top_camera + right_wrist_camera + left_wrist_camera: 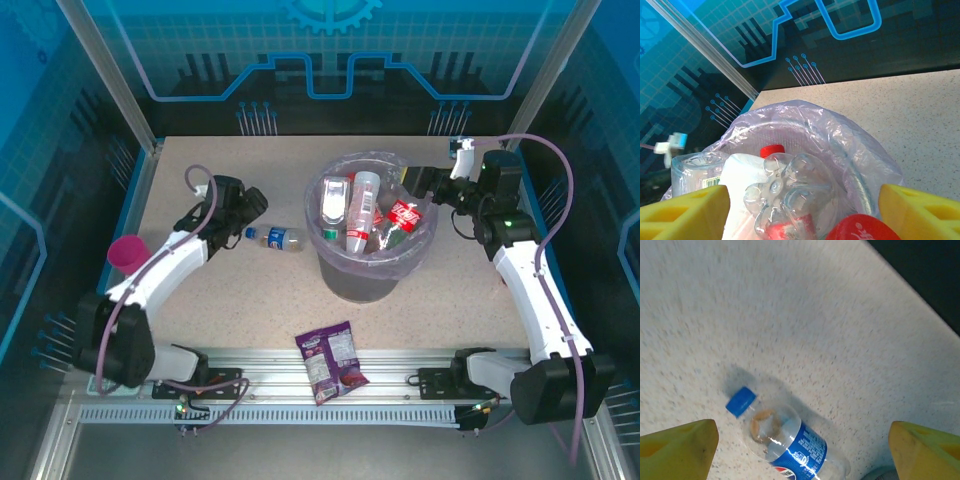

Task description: Put the plastic bottles in the bin

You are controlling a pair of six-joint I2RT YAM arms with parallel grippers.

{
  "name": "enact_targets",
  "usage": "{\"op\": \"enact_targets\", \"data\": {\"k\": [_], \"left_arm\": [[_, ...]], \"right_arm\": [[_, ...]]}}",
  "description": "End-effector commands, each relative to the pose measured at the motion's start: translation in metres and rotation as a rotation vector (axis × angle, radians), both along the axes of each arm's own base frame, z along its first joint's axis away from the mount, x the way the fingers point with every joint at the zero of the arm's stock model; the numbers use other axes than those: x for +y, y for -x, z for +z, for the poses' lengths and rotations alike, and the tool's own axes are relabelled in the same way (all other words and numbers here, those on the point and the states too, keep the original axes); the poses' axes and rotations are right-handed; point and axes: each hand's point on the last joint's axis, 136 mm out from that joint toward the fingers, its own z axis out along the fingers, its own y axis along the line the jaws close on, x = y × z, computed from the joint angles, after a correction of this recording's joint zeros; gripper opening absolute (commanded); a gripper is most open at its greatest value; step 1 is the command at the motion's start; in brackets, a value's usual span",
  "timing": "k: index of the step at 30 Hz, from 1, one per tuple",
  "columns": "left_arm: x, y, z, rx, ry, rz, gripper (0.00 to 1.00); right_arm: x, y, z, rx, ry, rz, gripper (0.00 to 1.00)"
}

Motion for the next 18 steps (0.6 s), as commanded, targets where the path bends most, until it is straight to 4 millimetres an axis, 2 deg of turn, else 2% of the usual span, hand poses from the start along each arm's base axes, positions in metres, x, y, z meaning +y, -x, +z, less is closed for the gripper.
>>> {"op": "enact_targets", "data": {"k": [1, 7, 18], "left_arm": [[-0.020, -0.007, -0.028, 0.067, 0.168, 0.015, 0.90], [-0.033, -0.018, -0.064, 0.128, 0.248, 0.048, 0.90], [-0.044, 0.002, -0.109, 0.193, 0.293, 0.118, 0.84]], "right_arm": [[0.004, 0.005, 0.001, -0.016, 0.024, 0.019, 0.79], [0.001, 0.008, -0.003, -0.008, 0.043, 0.007, 0.79], [-0.002, 0.006, -0.008, -0.002, 0.047, -0.007, 0.79]]}}
